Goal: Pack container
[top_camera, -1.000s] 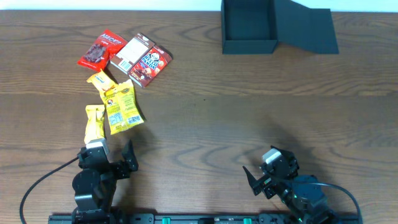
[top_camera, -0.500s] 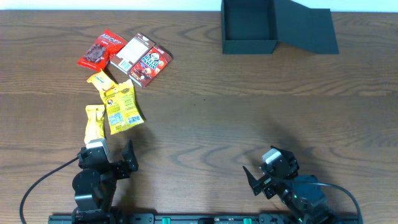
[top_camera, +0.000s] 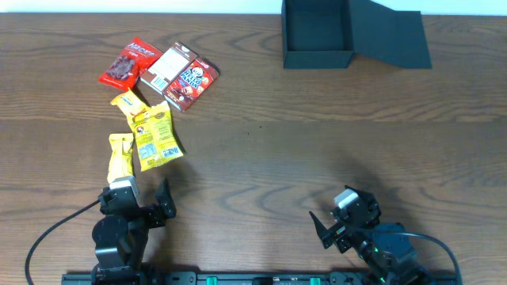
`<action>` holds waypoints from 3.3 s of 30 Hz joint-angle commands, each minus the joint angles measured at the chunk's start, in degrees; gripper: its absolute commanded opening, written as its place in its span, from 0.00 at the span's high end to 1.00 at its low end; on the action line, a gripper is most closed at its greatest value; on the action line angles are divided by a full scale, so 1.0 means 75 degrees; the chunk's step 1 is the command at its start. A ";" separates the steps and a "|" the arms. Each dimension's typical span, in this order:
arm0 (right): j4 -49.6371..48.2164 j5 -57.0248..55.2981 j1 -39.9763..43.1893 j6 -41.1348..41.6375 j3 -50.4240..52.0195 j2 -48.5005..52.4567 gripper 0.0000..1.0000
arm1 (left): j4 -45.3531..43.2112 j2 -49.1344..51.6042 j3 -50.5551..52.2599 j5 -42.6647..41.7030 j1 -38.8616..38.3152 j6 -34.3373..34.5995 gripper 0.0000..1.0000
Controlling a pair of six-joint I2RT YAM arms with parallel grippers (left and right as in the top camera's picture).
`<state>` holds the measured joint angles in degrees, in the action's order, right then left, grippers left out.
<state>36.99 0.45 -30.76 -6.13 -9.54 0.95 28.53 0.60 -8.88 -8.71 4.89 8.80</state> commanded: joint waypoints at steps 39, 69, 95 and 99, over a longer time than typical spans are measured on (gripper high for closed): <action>-0.3404 0.0335 0.0073 0.6237 -0.0493 0.2556 0.01 | 0.0009 -0.0047 0.0119 0.0044 0.0047 0.0003 0.05; -0.2264 0.0172 0.2343 0.1247 -1.2878 1.6139 0.01 | 0.0009 -0.0047 0.0119 0.0044 0.0047 0.0003 0.05; -0.2203 -0.0146 0.2850 0.1556 -1.4764 1.8666 0.99 | 0.0012 -0.0047 0.0119 0.0044 0.0047 0.0003 0.05; -0.1868 -0.0143 0.2850 0.1559 -1.4764 1.8666 0.99 | 0.0009 -0.0047 0.0119 0.0044 0.0047 0.0003 0.05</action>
<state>21.85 -0.23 -10.22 5.56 -118.96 140.20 28.51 0.58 -8.88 -8.58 4.89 8.80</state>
